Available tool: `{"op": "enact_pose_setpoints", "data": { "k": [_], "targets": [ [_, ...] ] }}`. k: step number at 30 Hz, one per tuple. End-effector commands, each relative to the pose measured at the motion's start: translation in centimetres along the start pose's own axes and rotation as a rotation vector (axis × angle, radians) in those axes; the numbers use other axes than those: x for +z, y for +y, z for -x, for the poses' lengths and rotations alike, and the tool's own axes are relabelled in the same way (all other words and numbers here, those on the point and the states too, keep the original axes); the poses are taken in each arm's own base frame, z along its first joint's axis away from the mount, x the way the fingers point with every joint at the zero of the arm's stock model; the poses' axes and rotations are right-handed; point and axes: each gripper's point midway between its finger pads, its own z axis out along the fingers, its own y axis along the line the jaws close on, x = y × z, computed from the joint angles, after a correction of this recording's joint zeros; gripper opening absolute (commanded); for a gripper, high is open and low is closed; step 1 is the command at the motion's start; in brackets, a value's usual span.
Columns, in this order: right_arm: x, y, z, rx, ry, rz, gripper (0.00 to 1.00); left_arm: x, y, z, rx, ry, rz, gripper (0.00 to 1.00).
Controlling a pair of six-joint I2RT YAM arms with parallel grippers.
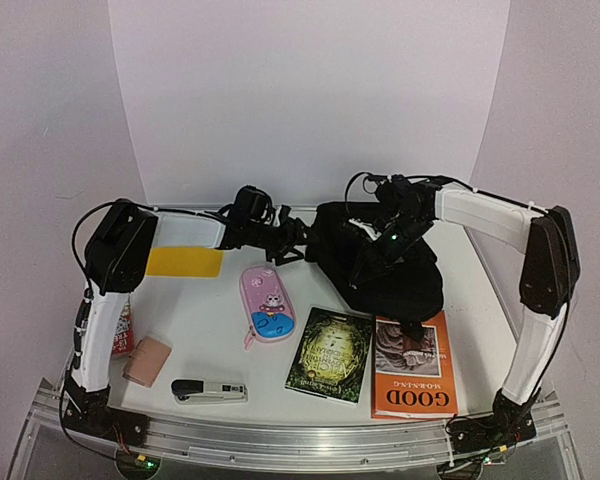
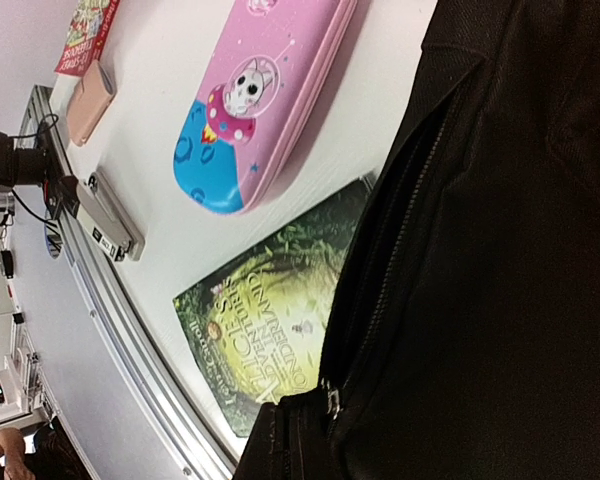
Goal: Pack the student bag
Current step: Unzip the student bag at the center of the board.
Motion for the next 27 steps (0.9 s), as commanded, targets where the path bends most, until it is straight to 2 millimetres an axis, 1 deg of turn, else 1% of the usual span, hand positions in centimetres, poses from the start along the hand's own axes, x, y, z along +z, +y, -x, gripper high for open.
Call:
{"op": "enact_pose_setpoints", "data": {
  "k": [1, 3, 5, 7, 9, 11, 12, 13, 15, 17, 20, 23, 27],
  "targets": [
    [-0.8, 0.9, 2.8, -0.013, -0.059, 0.023, 0.00, -2.1, -5.8, -2.6, 0.109, -0.021, -0.043, 0.76],
    [-0.9, 0.9, 3.1, -0.012, -0.066, 0.024, 0.00, -1.9, -6.2, -3.9, 0.121, -0.007, -0.025, 0.79],
    [-0.8, 0.9, 3.0, -0.010, -0.063, 0.025, 0.00, -1.3, -6.7, -4.7, 0.113, 0.011, -0.035, 0.79],
    [-0.8, 0.9, 3.0, -0.009, -0.062, 0.026, 0.00, -0.4, -6.9, -5.2, 0.110, 0.026, -0.037, 0.80],
    [-0.7, 0.9, 2.8, -0.007, -0.059, 0.029, 0.00, 0.5, -6.7, -5.3, 0.094, 0.037, -0.033, 0.79],
    [-0.8, 1.0, 2.7, -0.008, -0.060, 0.032, 0.00, 1.3, -6.5, -5.4, 0.072, 0.053, -0.041, 0.75],
    [-0.8, 1.1, 2.6, -0.009, -0.060, 0.034, 0.00, 1.6, -6.2, -5.4, 0.063, 0.057, -0.041, 0.71],
    [-0.9, 1.1, 2.5, -0.010, -0.058, 0.033, 0.00, 1.8, -6.2, -5.4, 0.062, 0.056, -0.049, 0.64],
    [-0.9, 1.1, 2.1, -0.013, -0.053, 0.028, 0.00, 1.9, -6.2, -5.1, 0.058, 0.044, -0.050, 0.48],
    [-1.0, 1.0, 1.3, -0.016, -0.044, 0.015, 0.00, 1.6, -6.2, -4.6, 0.063, 0.023, -0.043, 0.32],
    [-1.4, 0.9, -0.1, -0.020, -0.033, 0.000, 0.00, 0.9, -6.0, -3.6, 0.056, -0.005, -0.034, 0.12],
    [-2.0, 0.4, -1.9, -0.006, -0.025, -0.012, 0.00, 0.1, -5.3, -2.6, 0.032, -0.025, -0.029, 0.01],
    [-3.0, -0.8, -4.6, 0.023, -0.009, -0.036, 0.00, -0.9, -4.4, -0.9, 0.014, -0.044, -0.035, 0.00]
  ]
}}
